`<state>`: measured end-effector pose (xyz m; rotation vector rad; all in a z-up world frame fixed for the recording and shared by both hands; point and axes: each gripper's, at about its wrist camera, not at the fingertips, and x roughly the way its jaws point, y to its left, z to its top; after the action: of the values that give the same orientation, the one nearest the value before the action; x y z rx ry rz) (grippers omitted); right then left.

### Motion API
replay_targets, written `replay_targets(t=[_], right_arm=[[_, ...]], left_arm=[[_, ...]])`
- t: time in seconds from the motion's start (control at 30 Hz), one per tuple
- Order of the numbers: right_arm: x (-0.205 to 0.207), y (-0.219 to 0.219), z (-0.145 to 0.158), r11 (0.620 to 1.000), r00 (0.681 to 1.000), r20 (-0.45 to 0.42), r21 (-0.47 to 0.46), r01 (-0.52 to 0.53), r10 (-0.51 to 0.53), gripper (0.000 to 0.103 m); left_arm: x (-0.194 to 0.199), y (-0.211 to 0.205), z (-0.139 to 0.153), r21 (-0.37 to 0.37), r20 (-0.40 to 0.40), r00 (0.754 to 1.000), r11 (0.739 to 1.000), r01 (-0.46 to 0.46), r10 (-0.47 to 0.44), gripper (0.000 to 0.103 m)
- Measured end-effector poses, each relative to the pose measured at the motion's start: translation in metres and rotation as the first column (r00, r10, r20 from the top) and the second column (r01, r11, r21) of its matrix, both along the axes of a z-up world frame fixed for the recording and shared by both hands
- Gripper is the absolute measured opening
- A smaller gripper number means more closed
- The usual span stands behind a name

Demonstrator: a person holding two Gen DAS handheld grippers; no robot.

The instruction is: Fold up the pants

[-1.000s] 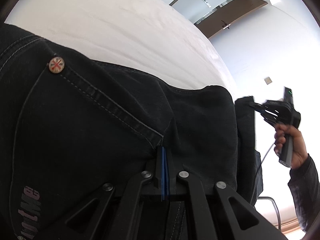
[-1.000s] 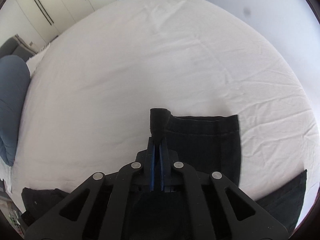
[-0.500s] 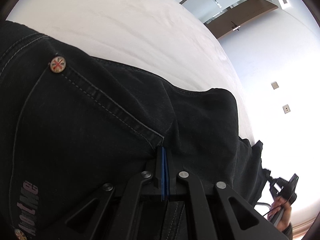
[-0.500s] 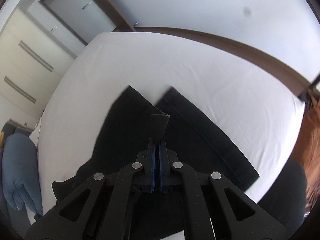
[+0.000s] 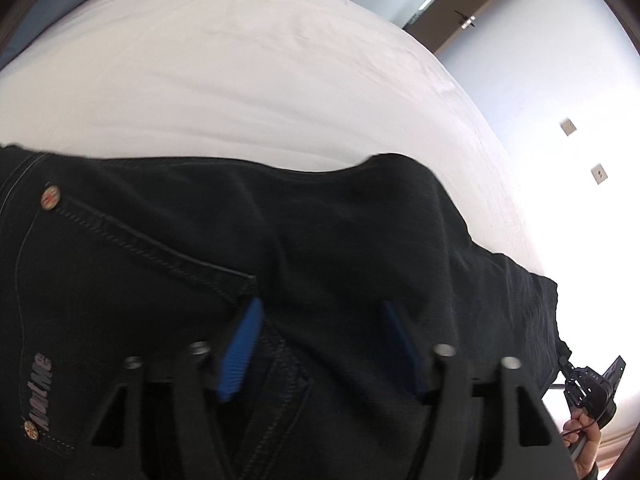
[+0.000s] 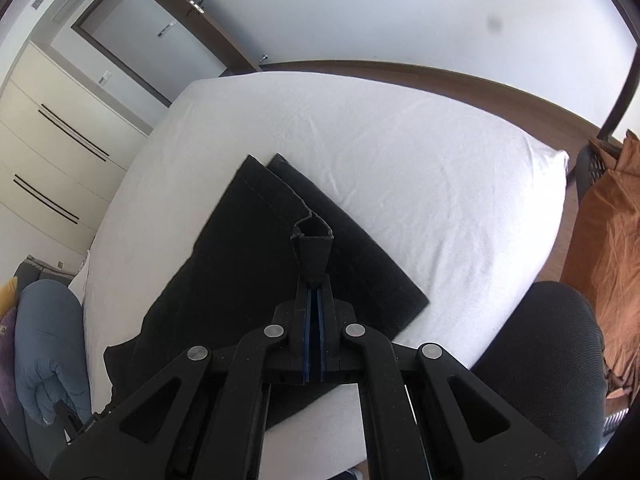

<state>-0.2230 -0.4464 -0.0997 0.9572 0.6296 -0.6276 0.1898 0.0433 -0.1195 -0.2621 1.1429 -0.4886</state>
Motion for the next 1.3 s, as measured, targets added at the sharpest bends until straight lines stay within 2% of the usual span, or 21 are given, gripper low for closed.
replay_targets(t=[0.1, 0.2, 0.23, 0.37, 0.4, 0.47, 0.63, 0.7, 0.83, 0.93, 1.0, 1.1, 1.17, 1.2, 1.23, 1.3], right_arm=[[-0.029, 0.020, -0.037, 0.998, 1.000, -0.008, 0.056, 0.030, -0.029, 0.000], [-0.021, 0.020, -0.040, 1.000, 1.000, -0.020, 0.024, 0.013, -0.013, 0.000], [-0.022, 0.018, -0.042, 0.999, 1.000, -0.012, 0.044, 0.022, -0.022, 0.000], [-0.033, 0.015, -0.039, 0.998, 1.000, -0.008, 0.060, 0.020, -0.020, 0.000], [-0.039, 0.020, -0.028, 0.998, 1.000, -0.011, 0.056, 0.017, -0.017, 0.000], [-0.044, 0.023, -0.024, 0.998, 1.000, -0.019, 0.064, 0.018, -0.017, 0.000], [-0.045, 0.028, -0.020, 0.997, 0.999, -0.038, 0.073, 0.019, -0.017, 0.000], [-0.046, 0.025, -0.028, 0.995, 0.999, -0.034, 0.098, 0.026, -0.023, 0.000], [-0.048, 0.028, -0.025, 0.997, 0.999, -0.041, 0.075, 0.017, -0.014, 0.000], [-0.050, 0.024, -0.030, 0.996, 1.000, -0.022, 0.094, -0.003, 0.005, 0.000], [-0.057, 0.019, -0.032, 0.990, 0.999, 0.028, 0.136, -0.022, 0.018, 0.000], [-0.066, 0.014, -0.027, 0.982, 0.997, 0.061, 0.182, -0.057, 0.047, 0.006], [-0.074, 0.016, -0.010, 0.994, 0.999, -0.050, 0.107, -0.005, 0.011, 0.021], [-0.076, 0.019, 0.001, 0.999, 0.993, -0.118, 0.042, 0.026, -0.020, 0.035], [-0.079, 0.020, 0.013, 0.999, 0.990, -0.135, -0.005, 0.046, -0.047, 0.038], [-0.075, 0.022, 0.034, 0.999, 0.996, -0.083, -0.030, 0.039, -0.041, 0.039]], left_arm=[[-0.004, -0.018, 0.003, 0.084, 0.051, 0.998, 0.996, 0.028, -0.032, 0.089], [-0.008, -0.030, 0.003, 0.162, 0.092, 0.994, 0.986, 0.048, -0.063, 0.093], [-0.009, -0.030, 0.002, 0.176, 0.100, 0.993, 0.983, 0.051, -0.070, 0.093], [-0.005, -0.024, 0.005, 0.155, 0.096, 0.994, 0.987, 0.041, -0.056, 0.093], [-0.004, -0.022, 0.005, 0.148, 0.093, 0.994, 0.988, 0.039, -0.053, 0.093], [-0.002, -0.014, 0.006, 0.147, 0.090, 0.994, 0.988, 0.041, -0.054, 0.093], [-0.003, -0.021, 0.004, 0.188, 0.102, 0.992, 0.980, 0.059, -0.079, 0.095], [-0.002, -0.027, 0.002, 0.209, 0.111, 0.990, 0.976, 0.066, -0.091, 0.097], [-0.001, -0.029, 0.002, 0.224, 0.125, 0.988, 0.972, 0.063, -0.093, 0.098], [0.001, -0.023, 0.002, 0.206, 0.126, 0.988, 0.977, 0.061, -0.088, 0.099], [-0.001, -0.017, -0.001, 0.195, 0.126, 0.988, 0.979, 0.062, -0.087, 0.100], [-0.003, -0.010, -0.003, 0.191, 0.133, 0.987, 0.980, 0.061, -0.087, 0.102], [-0.007, -0.006, -0.002, 0.199, 0.141, 0.986, 0.978, 0.061, -0.090, 0.102], [-0.008, -0.006, -0.002, 0.208, 0.146, 0.985, 0.976, 0.063, -0.094, 0.102], [-0.008, -0.006, -0.002, 0.217, 0.149, 0.984, 0.974, 0.065, -0.099, 0.102], [-0.008, -0.007, -0.001, 0.225, 0.154, 0.983, 0.972, 0.067, -0.104, 0.102]])
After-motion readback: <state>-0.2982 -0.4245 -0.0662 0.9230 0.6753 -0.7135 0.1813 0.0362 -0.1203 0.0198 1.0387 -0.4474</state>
